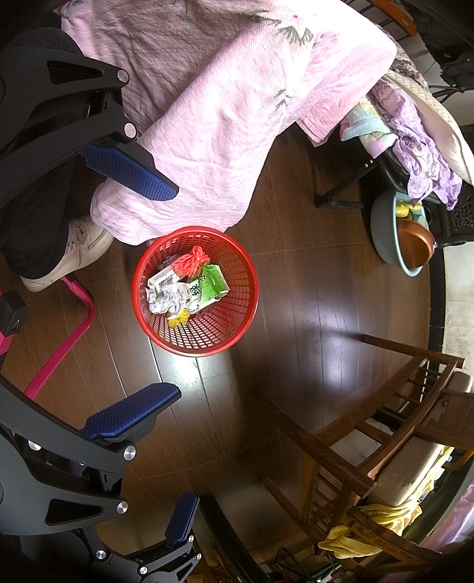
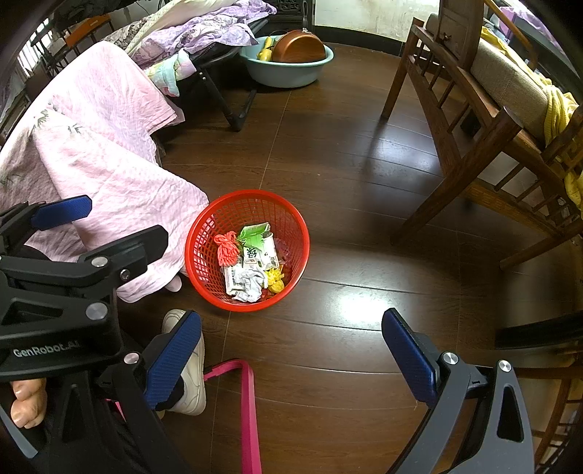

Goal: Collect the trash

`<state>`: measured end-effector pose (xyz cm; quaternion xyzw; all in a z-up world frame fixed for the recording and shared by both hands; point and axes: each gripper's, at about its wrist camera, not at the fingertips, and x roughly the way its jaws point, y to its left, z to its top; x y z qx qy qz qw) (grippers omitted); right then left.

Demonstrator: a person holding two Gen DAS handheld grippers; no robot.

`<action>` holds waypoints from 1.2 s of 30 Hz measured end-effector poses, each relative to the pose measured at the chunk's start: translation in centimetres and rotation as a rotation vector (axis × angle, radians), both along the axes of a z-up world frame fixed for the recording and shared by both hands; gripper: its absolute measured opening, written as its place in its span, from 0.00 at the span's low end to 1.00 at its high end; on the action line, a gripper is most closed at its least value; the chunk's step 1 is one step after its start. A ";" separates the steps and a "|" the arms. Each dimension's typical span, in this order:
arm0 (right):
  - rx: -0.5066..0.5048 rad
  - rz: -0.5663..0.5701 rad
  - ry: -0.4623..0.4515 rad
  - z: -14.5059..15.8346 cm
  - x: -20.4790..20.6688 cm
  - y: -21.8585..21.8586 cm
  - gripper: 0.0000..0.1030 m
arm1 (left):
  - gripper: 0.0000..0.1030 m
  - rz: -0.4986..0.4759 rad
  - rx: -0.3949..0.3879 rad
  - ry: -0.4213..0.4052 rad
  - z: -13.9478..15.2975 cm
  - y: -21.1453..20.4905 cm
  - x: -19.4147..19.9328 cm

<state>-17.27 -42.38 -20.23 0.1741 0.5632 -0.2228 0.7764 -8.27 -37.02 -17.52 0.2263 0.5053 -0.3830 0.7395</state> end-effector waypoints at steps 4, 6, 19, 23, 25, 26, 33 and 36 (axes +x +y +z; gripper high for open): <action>-0.001 0.001 0.000 0.0 0.0 -0.1 0.94 | 0.93 0.002 -0.014 0.001 0.2 0.2 0.0; -0.001 0.000 -0.001 0.0 0.0 -0.3 0.94 | 0.93 0.002 -0.020 -0.002 0.3 0.3 0.0; 0.001 0.000 -0.002 0.0 -0.2 -0.6 0.94 | 0.93 -0.002 -0.039 0.000 0.6 0.3 -0.1; 0.001 0.001 -0.001 0.0 -0.2 -0.7 0.94 | 0.93 -0.005 -0.042 0.000 0.7 0.2 -0.2; 0.001 0.001 -0.002 0.0 -0.2 -0.7 0.94 | 0.93 -0.006 -0.042 0.000 0.8 0.2 -0.2; 0.001 0.000 -0.002 0.0 -0.2 -0.6 0.94 | 0.93 -0.005 -0.043 0.001 0.8 0.2 -0.2; -0.001 -0.002 -0.001 -0.2 -0.5 -1.0 0.94 | 0.93 0.002 -0.108 0.004 2.0 0.9 -0.3; -0.003 -0.006 -0.005 -0.1 -0.6 -1.0 0.94 | 0.93 -0.011 -0.140 -0.006 2.8 1.1 -0.6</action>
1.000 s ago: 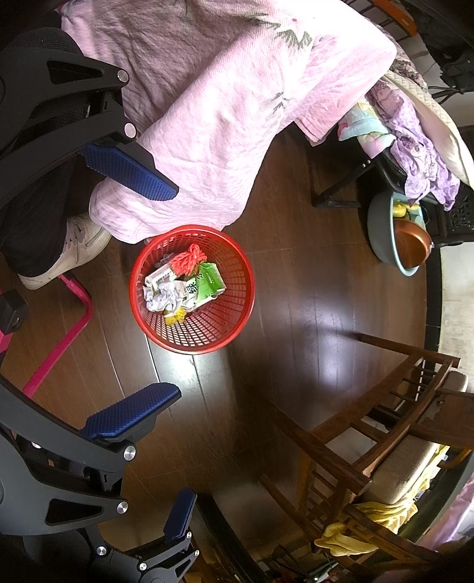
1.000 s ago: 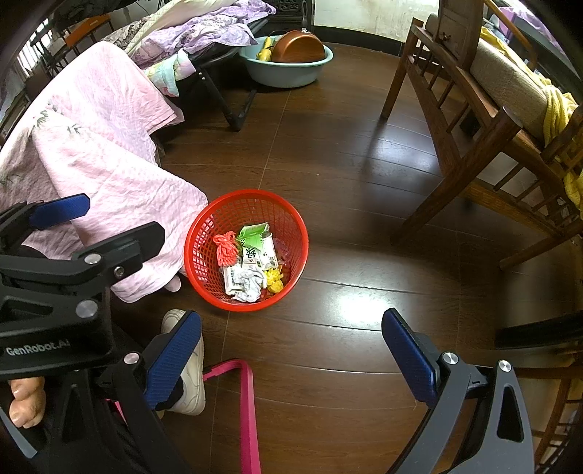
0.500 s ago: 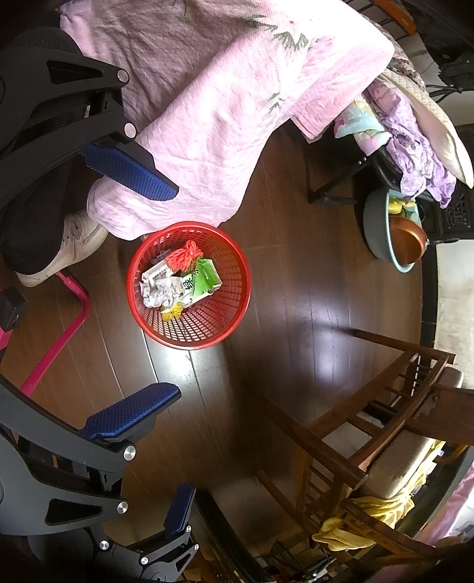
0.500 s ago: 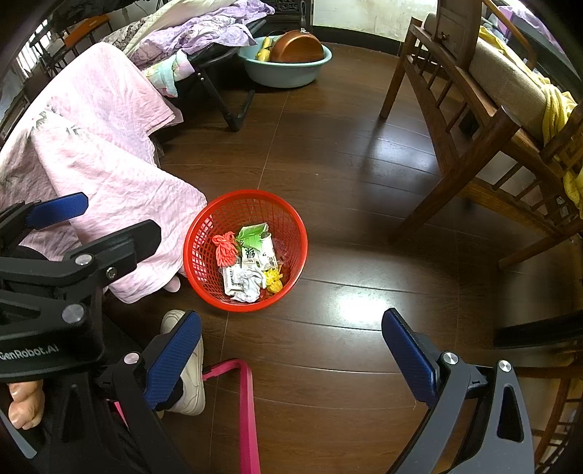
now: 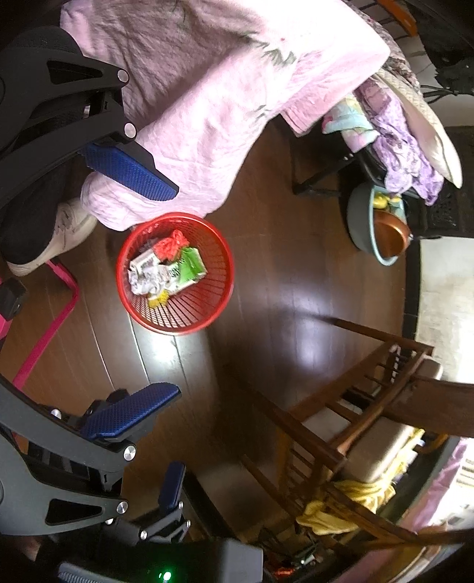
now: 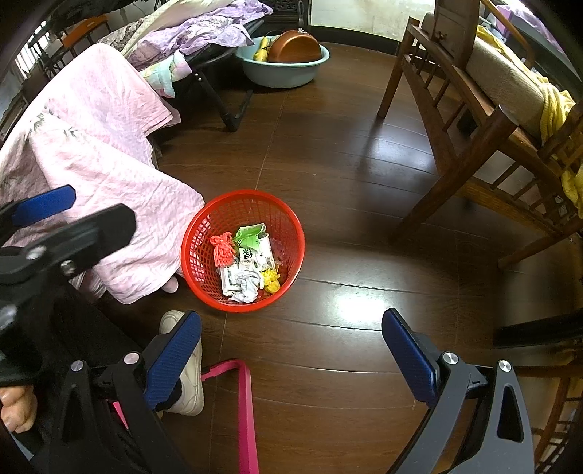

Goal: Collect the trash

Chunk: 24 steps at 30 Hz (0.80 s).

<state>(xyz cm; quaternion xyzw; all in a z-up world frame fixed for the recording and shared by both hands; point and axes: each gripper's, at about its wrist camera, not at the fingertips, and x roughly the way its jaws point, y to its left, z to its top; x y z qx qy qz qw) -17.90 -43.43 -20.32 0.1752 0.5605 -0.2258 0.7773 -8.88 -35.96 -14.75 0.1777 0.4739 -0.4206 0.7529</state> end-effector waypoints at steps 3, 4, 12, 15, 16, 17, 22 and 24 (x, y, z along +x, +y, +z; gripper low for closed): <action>-0.005 -0.002 -0.006 0.2 -0.1 0.0 0.94 | 0.93 -0.009 0.008 -0.017 0.1 -0.2 -0.3; -0.006 -0.002 -0.007 0.2 -0.1 0.0 0.94 | 0.93 -0.011 0.011 -0.020 0.1 -0.3 -0.4; -0.026 -0.032 -0.015 0.9 -0.6 -0.7 0.94 | 0.93 -0.025 -0.036 -0.053 3.2 1.2 -0.7; -0.079 -0.058 -0.044 2.5 -0.8 -1.2 0.94 | 0.93 -0.026 -0.095 -0.109 6.9 3.1 -0.1; -0.100 -0.057 -0.056 2.9 -0.7 -1.1 0.94 | 0.93 -0.019 -0.113 -0.127 7.9 4.0 0.3; -0.124 -0.054 -0.068 3.6 -0.6 -1.1 0.94 | 0.93 -0.002 -0.136 -0.159 9.5 5.3 1.2; -0.206 0.023 -0.178 8.9 3.9 -0.1 0.94 | 0.93 0.207 -0.174 -0.265 14.5 14.1 9.1; -0.216 0.089 -0.234 11.2 7.5 1.2 0.94 | 0.93 0.321 -0.156 -0.283 15.2 18.4 13.1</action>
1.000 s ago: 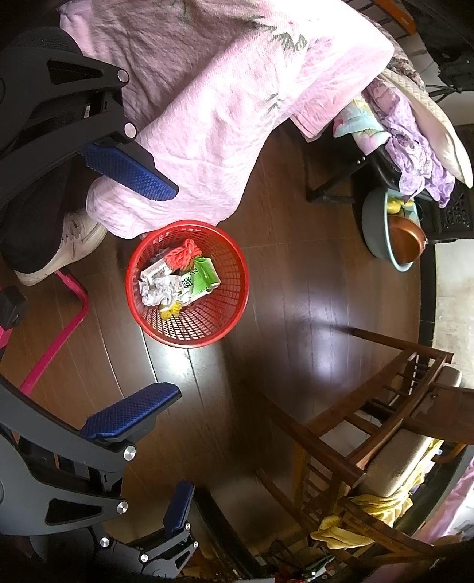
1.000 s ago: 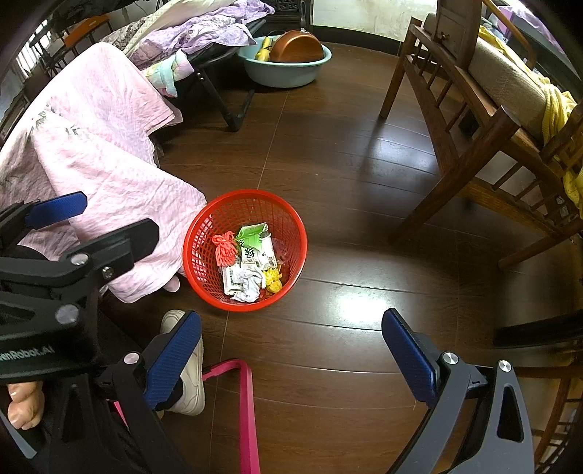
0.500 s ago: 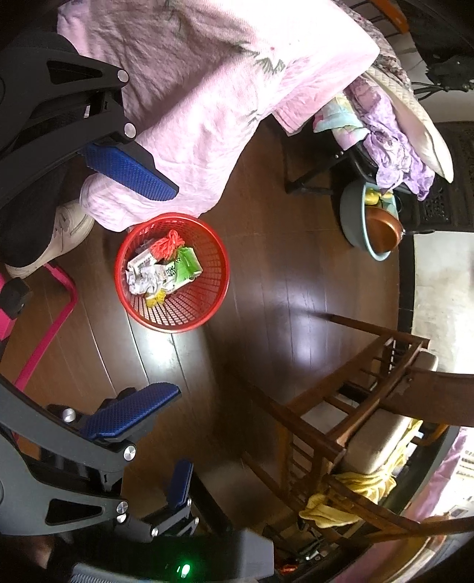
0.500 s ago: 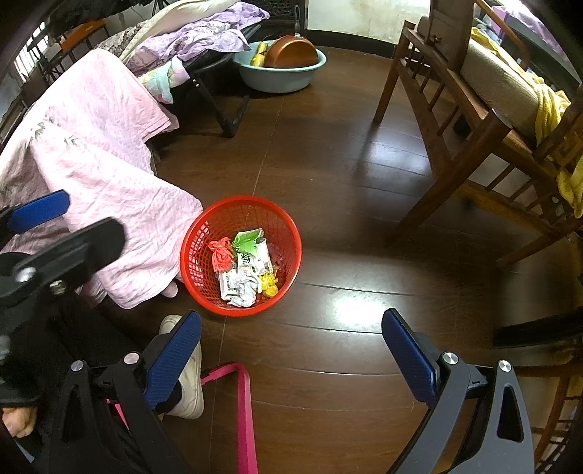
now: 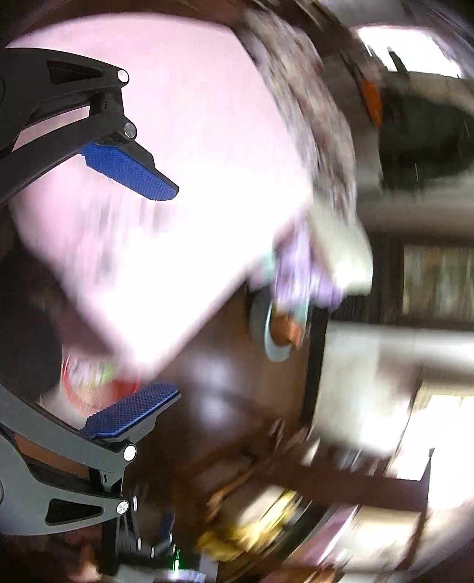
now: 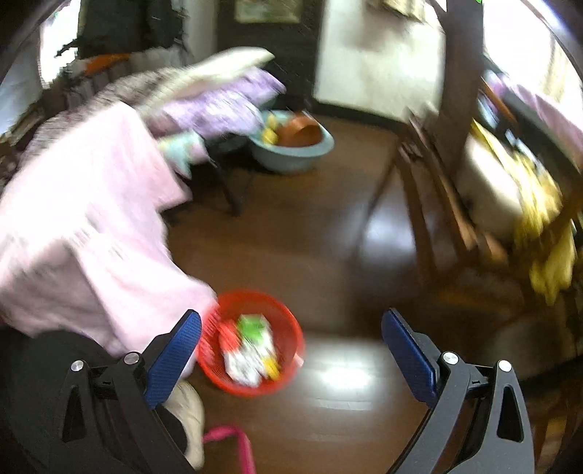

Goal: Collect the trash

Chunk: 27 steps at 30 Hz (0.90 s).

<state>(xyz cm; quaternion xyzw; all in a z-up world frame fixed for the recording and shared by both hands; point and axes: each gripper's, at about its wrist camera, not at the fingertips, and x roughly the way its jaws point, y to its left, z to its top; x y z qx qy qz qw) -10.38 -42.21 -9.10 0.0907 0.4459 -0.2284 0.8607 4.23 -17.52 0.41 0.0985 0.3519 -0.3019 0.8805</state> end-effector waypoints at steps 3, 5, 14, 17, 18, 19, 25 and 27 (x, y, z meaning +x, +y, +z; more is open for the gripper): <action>0.002 0.113 -0.059 2.7 5.9 2.6 0.94 | 0.93 0.184 0.028 -0.009 0.0 6.7 5.4; 0.022 0.176 -0.083 3.8 9.4 4.4 0.94 | 0.93 0.294 0.035 -0.006 -0.5 11.0 8.6; 0.008 0.329 -0.172 6.8 17.0 12.3 0.94 | 0.93 0.464 0.027 0.064 -1.9 15.4 10.5; -0.035 0.241 -0.155 5.7 12.2 10.8 0.94 | 0.93 0.316 -0.069 0.105 -1.4 10.9 7.9; -0.045 0.190 -0.119 5.2 10.5 9.7 0.94 | 0.93 0.235 -0.071 0.112 -1.4 8.3 6.5; -0.046 0.152 -0.083 4.8 9.6 9.5 0.94 | 0.93 0.142 -0.055 0.122 -1.7 5.5 5.0; 0.006 -0.131 0.152 -0.9 0.5 1.5 0.94 | 0.93 -0.257 0.089 0.209 -6.5 -8.9 -3.9; 0.023 -0.166 0.176 -2.0 -0.9 0.2 0.94 | 0.93 -0.323 0.139 0.273 -9.0 -12.4 -5.7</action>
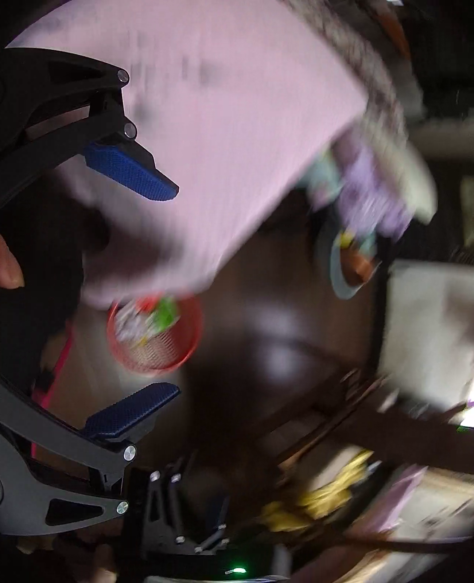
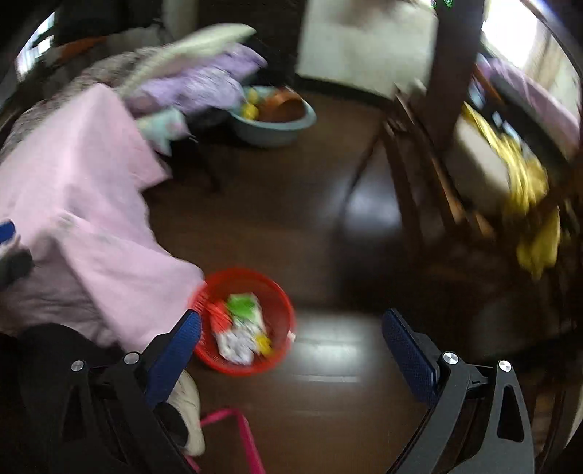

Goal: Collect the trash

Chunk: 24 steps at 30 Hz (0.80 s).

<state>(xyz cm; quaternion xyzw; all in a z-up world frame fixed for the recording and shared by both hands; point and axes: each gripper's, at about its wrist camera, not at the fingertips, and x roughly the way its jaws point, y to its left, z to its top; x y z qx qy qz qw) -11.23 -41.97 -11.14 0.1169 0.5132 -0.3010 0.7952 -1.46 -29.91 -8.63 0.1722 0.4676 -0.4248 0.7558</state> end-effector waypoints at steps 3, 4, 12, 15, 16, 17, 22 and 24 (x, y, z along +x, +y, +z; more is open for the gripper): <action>0.027 -0.037 0.024 -1.9 -1.9 -1.6 0.94 | 0.93 -0.021 0.075 0.041 -3.6 -3.6 -1.6; 0.038 -0.052 0.030 -2.5 -2.4 -2.1 0.94 | 0.93 -0.021 0.095 0.035 -4.2 -4.2 -1.9; 0.113 -0.063 0.039 -6.8 -4.2 -5.0 0.94 | 0.93 -0.045 0.148 0.049 -6.6 -6.5 -2.6; 0.129 -0.061 0.038 -7.7 -3.9 -5.6 0.94 | 0.93 -0.044 0.157 0.037 -7.2 -6.3 -2.8; 0.137 -0.062 0.037 -8.0 -3.8 -5.7 0.94 | 0.93 -0.044 0.167 0.030 -7.4 -6.4 -2.9; 0.141 -0.063 0.036 -8.1 -3.5 -5.9 0.94 | 0.93 -0.044 0.172 0.023 -7.4 -6.4 -2.9; 0.165 -0.064 0.038 -8.8 -3.4 -5.7 0.94 | 0.93 -0.067 0.185 0.001 -7.2 -6.7 -3.3; 0.167 -0.064 0.042 -9.0 -3.4 -5.8 0.94 | 0.93 -0.071 0.200 -0.001 -7.4 -6.8 -3.4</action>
